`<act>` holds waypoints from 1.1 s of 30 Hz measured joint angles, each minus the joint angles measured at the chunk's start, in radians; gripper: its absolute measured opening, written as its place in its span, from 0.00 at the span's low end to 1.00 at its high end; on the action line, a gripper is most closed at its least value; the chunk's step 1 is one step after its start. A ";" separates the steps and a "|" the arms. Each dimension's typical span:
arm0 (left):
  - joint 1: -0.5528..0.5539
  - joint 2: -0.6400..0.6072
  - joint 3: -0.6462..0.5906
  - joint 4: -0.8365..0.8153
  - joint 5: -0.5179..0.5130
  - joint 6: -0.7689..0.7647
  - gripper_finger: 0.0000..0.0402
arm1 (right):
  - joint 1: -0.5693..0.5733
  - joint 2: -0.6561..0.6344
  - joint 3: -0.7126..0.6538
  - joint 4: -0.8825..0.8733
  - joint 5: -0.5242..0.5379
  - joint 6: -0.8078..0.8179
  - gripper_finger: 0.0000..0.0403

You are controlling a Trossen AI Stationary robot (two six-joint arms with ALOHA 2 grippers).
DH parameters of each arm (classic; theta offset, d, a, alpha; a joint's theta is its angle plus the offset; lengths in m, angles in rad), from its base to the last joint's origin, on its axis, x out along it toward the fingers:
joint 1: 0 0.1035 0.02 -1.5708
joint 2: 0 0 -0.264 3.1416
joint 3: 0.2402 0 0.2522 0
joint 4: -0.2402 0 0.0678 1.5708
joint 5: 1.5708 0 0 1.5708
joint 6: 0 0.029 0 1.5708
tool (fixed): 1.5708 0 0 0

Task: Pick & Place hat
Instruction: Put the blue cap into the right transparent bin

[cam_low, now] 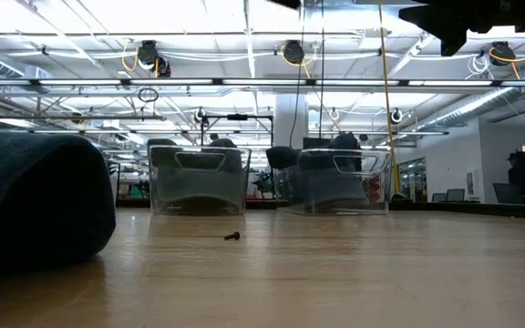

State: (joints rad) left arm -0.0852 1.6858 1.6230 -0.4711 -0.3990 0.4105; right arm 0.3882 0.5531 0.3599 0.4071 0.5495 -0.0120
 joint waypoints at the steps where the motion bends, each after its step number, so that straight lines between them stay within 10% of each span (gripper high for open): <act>1: -0.018 -0.023 0.000 -0.026 -0.004 -0.015 0.12 | 0.000 0.000 0.000 0.000 0.000 0.000 0.41; 17: -0.238 -0.182 0.001 -0.356 -0.039 -0.364 0.14 | 0.000 0.000 0.000 -0.001 0.000 0.000 0.41; 26: -0.397 -0.169 0.000 -0.485 -0.151 -0.547 0.44 | 0.000 0.000 0.001 -0.001 0.000 0.000 0.41; 33: -0.500 -0.168 -0.001 -0.660 0.005 -0.911 0.64 | 0.000 0.000 0.001 -0.001 0.000 0.000 0.41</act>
State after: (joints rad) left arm -0.5853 1.5181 1.6221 -1.1307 -0.3940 -0.5009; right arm 0.3882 0.5533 0.3607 0.4065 0.5495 -0.0121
